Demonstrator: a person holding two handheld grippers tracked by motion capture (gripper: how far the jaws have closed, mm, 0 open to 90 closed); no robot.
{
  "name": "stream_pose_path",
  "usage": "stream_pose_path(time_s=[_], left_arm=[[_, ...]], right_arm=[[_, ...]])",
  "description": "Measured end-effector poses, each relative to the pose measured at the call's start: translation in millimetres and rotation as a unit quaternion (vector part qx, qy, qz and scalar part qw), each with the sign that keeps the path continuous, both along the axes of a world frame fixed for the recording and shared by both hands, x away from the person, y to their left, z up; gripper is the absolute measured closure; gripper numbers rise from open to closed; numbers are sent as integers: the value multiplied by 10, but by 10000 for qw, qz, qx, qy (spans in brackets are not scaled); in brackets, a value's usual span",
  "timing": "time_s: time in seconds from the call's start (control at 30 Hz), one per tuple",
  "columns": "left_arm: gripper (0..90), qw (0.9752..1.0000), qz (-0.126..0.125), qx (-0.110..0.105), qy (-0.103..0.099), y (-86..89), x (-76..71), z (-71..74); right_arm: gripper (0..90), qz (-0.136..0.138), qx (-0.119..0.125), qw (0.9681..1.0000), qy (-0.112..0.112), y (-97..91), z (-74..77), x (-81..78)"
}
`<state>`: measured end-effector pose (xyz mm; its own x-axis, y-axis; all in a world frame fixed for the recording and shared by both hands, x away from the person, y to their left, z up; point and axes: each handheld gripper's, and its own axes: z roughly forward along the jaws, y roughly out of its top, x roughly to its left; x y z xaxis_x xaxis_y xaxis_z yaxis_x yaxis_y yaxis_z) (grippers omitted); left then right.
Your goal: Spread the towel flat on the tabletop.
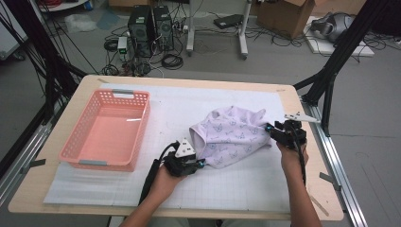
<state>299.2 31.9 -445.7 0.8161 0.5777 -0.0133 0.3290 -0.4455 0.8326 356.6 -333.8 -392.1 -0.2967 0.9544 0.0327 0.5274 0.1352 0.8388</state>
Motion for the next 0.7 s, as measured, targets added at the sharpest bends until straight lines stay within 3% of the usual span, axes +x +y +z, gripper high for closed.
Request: stream_pose_path(time_s=[0.03,0.13,0.17,0.2,0.23,0.37,0.43,0.47,0.57,0.63,0.7], left_arm=[[850,10000,-6,18,28,1,3,-4],[854,9998,-17,-169,43,79,0,32],[856,9996,0,-272,54,122,-7,54],[856,9995,38,-310,37,178,-16,81],[856,9993,83,-372,10,236,-22,108],[855,9975,393,-571,-118,470,-49,195],[855,9965,463,-693,-96,544,-63,195],[854,9964,479,-689,-89,558,-67,185],[854,9968,486,-630,-82,548,-66,151],[854,9964,516,-671,-75,531,-52,135],[854,9964,520,-661,-79,525,-45,135]], right_arm=[[586,-7,220,9997,-58,-37,2,5],[601,46,305,9995,-9,-73,-10,16],[589,135,271,9992,276,-100,-50,42],[589,135,271,9992,276,-100,-50,42],[539,241,192,9976,627,-122,-114,68],[443,536,386,9945,816,-175,-209,46],[419,637,409,9938,817,-191,-219,27],[410,878,558,9914,792,-228,-222,-27],[403,1062,595,9901,706,-276,-189,-102],[414,1294,790,9875,440,-370,-103,-223],[466,1364,885,9859,391,-395,-72,-263]])
